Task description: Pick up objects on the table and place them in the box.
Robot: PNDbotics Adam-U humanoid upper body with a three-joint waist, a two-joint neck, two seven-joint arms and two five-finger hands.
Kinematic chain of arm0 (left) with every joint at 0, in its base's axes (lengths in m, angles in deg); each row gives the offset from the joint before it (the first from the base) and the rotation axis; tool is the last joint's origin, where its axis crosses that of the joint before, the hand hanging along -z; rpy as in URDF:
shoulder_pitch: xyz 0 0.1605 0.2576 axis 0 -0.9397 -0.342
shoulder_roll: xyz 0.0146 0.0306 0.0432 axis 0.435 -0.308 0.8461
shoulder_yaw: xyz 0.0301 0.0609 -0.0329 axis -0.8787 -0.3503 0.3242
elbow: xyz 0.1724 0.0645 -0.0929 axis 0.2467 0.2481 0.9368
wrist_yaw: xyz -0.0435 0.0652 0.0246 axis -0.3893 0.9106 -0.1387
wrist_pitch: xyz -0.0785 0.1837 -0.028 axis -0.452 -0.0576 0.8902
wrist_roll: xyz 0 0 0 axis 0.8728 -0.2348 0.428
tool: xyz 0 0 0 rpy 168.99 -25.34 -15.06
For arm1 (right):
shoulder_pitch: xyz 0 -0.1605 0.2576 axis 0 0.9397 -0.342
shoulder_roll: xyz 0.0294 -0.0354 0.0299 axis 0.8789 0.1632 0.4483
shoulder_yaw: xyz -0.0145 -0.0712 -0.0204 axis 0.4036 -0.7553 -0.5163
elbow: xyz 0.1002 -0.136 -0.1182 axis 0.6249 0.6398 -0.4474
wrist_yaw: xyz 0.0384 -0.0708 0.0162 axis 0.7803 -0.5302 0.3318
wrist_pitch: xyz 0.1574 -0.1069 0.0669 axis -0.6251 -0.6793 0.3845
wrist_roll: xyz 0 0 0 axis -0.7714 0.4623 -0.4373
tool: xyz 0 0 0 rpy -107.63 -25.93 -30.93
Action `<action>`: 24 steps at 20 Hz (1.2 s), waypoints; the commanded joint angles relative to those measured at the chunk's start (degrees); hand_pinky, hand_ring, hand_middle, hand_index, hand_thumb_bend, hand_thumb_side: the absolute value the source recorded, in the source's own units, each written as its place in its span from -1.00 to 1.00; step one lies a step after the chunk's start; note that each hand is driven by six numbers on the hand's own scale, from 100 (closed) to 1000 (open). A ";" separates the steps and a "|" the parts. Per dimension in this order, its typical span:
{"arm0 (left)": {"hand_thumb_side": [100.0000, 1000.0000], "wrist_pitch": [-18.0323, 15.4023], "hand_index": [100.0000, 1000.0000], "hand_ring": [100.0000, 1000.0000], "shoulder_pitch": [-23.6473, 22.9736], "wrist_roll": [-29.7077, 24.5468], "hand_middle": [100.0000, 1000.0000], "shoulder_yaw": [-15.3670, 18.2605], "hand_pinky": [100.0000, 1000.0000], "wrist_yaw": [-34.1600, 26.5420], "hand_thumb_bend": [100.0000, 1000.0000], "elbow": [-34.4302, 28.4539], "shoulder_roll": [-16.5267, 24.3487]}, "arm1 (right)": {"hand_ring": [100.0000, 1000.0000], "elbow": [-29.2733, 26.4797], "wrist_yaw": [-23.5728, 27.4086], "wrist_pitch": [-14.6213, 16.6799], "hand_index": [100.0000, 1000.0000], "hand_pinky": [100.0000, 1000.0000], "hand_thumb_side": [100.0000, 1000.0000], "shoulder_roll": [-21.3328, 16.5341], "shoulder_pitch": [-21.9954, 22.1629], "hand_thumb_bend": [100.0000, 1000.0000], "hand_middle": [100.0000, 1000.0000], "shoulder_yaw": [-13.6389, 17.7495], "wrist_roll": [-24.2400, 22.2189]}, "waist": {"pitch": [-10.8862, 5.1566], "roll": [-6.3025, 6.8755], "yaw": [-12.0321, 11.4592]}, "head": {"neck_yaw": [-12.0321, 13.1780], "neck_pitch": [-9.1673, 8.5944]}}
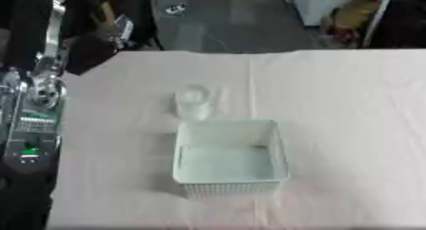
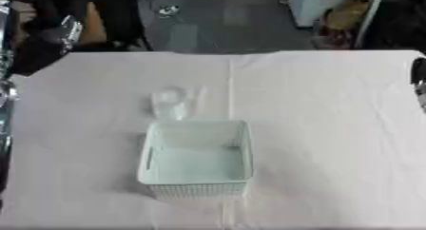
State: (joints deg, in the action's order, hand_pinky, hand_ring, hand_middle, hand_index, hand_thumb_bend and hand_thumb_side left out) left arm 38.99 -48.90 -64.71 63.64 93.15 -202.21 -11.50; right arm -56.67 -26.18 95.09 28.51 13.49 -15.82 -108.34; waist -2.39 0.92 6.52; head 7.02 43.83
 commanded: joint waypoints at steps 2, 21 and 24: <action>0.44 0.79 -0.39 1.00 2.55 -4.11 0.88 -1.89 1.00 -1.16 1.00 -0.92 7.79 | 0.81 -0.88 -0.15 -0.19 0.86 0.76 0.22 -1.33 -0.56 -1.00 0.79 0.21 -0.06 | -0.41 0.09 0.45 | -0.32 -0.73; 0.95 0.73 -0.39 0.98 18.23 -15.43 0.86 -14.46 1.00 -16.40 0.90 33.68 24.66 | 0.81 -0.88 0.42 -0.04 0.86 0.76 0.22 -1.42 -1.05 -1.00 0.79 -0.60 -1.19 | -0.74 0.92 1.82 | 0.37 -1.47; 0.99 0.33 -0.38 0.98 18.04 -14.21 0.86 -15.49 1.00 -14.78 0.89 37.04 22.32 | 0.81 -0.88 0.46 0.00 0.86 0.76 0.22 -1.35 -1.05 -1.00 0.79 -0.66 -1.24 | -0.63 0.74 1.83 | 0.20 -1.69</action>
State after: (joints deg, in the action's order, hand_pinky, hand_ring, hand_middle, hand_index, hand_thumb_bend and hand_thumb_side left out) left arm 39.44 -31.65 -79.53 48.20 77.79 -166.06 10.40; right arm -56.67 -26.08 95.08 28.48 13.47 -16.57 -109.40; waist -2.72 1.72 8.32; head 7.08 43.05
